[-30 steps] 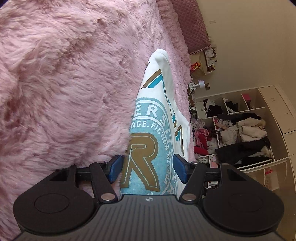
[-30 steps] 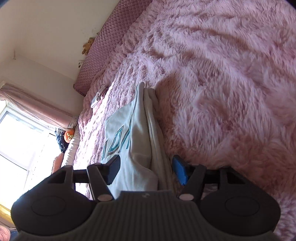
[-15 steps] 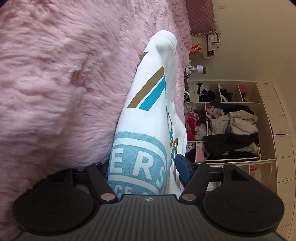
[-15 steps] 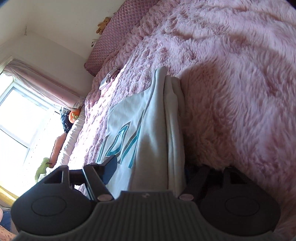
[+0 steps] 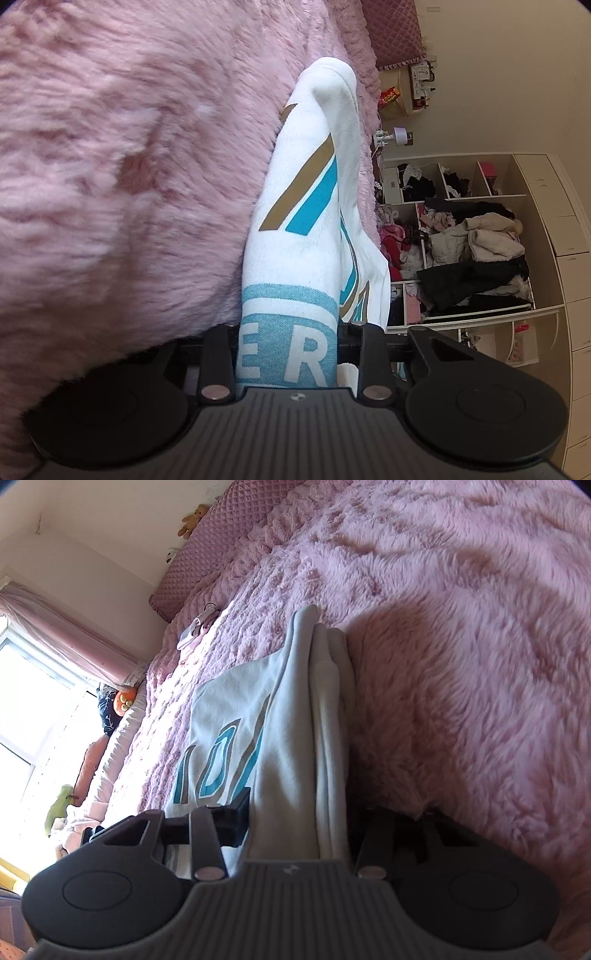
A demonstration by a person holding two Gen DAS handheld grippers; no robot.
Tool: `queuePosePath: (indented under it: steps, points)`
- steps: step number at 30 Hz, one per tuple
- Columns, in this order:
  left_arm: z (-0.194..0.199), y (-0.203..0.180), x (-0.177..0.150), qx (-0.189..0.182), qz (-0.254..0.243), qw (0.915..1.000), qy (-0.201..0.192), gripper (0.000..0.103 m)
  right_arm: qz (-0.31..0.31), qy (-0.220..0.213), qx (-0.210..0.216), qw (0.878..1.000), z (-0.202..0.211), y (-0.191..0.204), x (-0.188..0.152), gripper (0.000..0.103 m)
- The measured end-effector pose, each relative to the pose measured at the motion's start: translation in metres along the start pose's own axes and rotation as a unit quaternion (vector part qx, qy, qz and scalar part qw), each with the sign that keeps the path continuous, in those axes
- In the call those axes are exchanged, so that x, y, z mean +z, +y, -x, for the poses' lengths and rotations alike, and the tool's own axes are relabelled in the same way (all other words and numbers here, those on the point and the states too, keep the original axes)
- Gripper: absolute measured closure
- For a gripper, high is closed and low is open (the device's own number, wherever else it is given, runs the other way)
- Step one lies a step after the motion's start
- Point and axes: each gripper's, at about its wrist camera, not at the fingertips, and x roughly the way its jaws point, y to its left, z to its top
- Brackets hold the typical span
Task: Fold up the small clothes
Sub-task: 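Lift the folded sweatshirt with both grippers and carry it upright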
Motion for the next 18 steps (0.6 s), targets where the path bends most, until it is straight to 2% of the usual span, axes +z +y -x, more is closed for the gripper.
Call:
queuePosePath:
  steps: [8,13,18]
  points:
    - [0.012,-0.037,-0.008,0.033,-0.071,0.9967,-0.023,0.071,0.011,-0.016,-0.047,0.999,0.014,0.025,-0.002,0.075]
    - [0.028,-0.077,-0.015,0.017,-0.121,0.9923,-0.018,0.071,0.041,-0.031,-0.055,0.997,0.032,0.065,0.001,0.079]
    - [0.079,-0.114,-0.028,0.0,-0.157,0.9865,-0.045,0.071,0.072,-0.047,-0.034,0.996,0.057,0.119,-0.001,0.079]
